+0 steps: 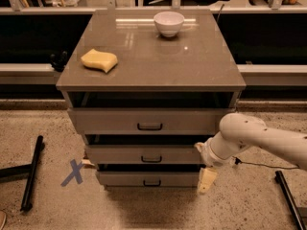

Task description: Open middle drawer

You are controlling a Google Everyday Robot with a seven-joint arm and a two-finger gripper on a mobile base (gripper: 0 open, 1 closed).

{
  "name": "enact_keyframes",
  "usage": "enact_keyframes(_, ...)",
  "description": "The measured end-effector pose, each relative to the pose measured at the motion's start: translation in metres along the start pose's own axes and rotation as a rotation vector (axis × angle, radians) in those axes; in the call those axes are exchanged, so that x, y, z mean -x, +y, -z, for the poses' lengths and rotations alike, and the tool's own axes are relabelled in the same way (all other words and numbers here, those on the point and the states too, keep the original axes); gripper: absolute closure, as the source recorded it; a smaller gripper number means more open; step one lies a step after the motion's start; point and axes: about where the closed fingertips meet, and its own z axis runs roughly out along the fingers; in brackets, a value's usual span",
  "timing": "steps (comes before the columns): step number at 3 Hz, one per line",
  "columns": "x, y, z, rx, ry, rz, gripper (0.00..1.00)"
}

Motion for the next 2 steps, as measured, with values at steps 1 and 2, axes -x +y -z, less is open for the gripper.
enact_keyframes(1,0.003,-0.020,-0.022,-0.035,-0.028,0.074,0.00)
enact_keyframes(2,0.005,-0.038,-0.046,-0.050,-0.048,0.103,0.00)
